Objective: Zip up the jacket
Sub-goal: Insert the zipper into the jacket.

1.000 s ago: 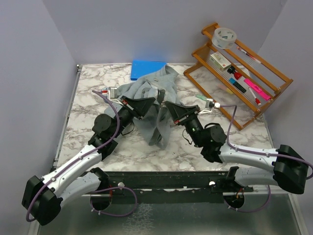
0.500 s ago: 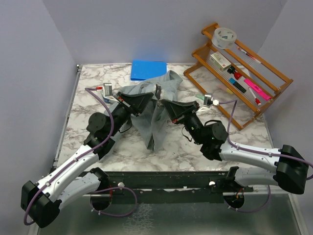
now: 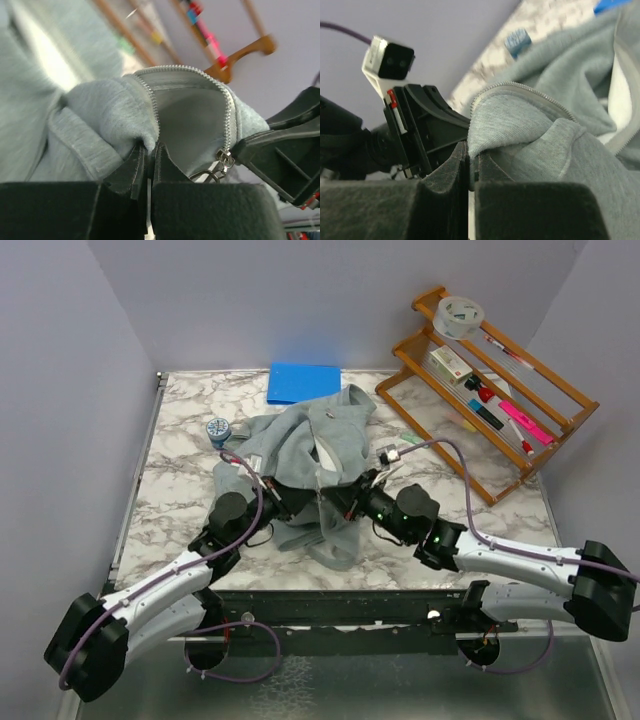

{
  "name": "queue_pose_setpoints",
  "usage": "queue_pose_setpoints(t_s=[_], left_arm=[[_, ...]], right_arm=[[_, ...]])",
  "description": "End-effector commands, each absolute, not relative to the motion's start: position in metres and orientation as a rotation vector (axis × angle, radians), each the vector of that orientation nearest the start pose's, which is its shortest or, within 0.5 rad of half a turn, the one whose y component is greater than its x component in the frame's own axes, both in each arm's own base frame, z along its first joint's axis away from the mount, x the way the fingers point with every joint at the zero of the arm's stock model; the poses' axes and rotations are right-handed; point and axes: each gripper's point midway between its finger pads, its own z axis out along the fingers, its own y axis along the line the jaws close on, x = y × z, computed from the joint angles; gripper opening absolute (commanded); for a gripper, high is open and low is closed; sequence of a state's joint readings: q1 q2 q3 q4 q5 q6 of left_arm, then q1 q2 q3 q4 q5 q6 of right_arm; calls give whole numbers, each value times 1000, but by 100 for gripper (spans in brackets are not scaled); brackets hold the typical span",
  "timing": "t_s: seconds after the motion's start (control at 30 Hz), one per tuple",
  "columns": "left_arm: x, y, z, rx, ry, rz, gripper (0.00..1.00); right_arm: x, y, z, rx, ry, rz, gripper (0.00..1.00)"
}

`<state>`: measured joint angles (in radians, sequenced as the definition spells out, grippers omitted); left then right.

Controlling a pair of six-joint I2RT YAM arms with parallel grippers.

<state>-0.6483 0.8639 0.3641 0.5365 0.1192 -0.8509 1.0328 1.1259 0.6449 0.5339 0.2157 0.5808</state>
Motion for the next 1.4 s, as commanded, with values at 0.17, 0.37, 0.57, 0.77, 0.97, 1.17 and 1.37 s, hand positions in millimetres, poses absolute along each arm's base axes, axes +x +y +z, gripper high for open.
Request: queue_pose_setpoints(t_s=[0.17, 0.37, 0.57, 0.77, 0.97, 1.17, 1.37], left_arm=[[215, -244, 129, -28, 1887, -1226, 0], [208, -248, 101, 4, 1961, -1199, 0], [205, -254, 98, 33, 1970, -1214, 0], [207, -253, 101, 36, 1954, -1204, 0], [207, -254, 103, 46, 1945, -1205, 0], [207, -253, 105, 45, 1939, -1207, 0], [207, -254, 106, 48, 1935, -1209, 0]], right_arm=[[198, 347, 125, -274, 1955, 1076, 0], [199, 361, 96, -325, 2040, 1051, 0], [193, 365, 97, -372, 2094, 1050, 13], [188, 362, 95, -427, 2186, 986, 22], [180, 363, 91, -497, 2278, 950, 23], [179, 365, 92, -533, 2318, 963, 23], [181, 363, 93, -559, 2350, 969, 26]])
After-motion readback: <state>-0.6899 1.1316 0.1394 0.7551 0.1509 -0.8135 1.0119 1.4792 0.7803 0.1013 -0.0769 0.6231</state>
